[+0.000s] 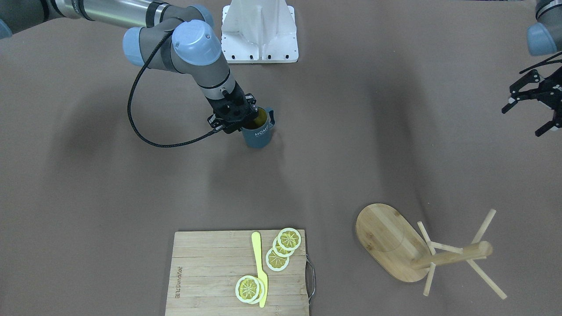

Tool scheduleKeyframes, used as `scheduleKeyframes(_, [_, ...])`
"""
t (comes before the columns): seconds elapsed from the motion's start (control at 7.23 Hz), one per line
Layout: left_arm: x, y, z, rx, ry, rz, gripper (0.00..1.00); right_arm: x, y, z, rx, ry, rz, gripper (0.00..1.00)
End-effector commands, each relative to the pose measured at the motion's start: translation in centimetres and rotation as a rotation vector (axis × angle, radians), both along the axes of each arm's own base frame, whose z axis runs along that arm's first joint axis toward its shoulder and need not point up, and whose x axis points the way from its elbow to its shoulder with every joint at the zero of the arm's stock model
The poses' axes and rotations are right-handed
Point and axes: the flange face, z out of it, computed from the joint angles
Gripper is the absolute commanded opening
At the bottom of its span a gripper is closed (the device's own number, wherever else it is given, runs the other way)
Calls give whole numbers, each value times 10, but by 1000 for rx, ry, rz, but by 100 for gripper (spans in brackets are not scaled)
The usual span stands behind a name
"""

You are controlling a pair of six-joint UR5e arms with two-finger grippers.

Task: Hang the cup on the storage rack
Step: 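Carry the teal mug with the right gripper toward the table center, then set the mug down and open the right gripper while the left arm reaches in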

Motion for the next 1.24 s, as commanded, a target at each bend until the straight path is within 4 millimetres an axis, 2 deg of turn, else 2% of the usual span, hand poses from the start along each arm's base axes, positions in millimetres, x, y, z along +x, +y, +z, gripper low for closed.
scheduleKeyframes(0.0, [31,-10,-56,109,112,16,97,6,-2,-11,-25,-23,25,99])
scheduleKeyframes(0.14, [63,-21,-89,167,135,46,97,29,-17,-17,-35,-48,35,100])
scheduleKeyframes(0.28, [113,-22,-122,181,169,40,97,62,-41,-13,-78,-71,35,100])
scheduleKeyframes(0.41, [172,-17,-155,203,202,21,97,97,-57,8,-109,-73,50,100])
scheduleKeyframes(0.55, [209,-8,-174,233,221,19,97,127,-69,27,-113,-63,73,100])
scheduleKeyframes(0.69, [250,5,-194,256,243,22,97,163,-83,57,-121,-56,66,100])
scheduleKeyframes(0.83, [293,35,-197,287,275,11,97,202,-97,82,-115,-59,52,100])
scheduleKeyframes(0.97, [325,62,-195,317,326,-17,97,215,-100,103,-106,-44,41,100])
scheduleKeyframes(1.11, [363,89,-202,320,350,-29,97,235,-104,135,-135,-13,65,100])
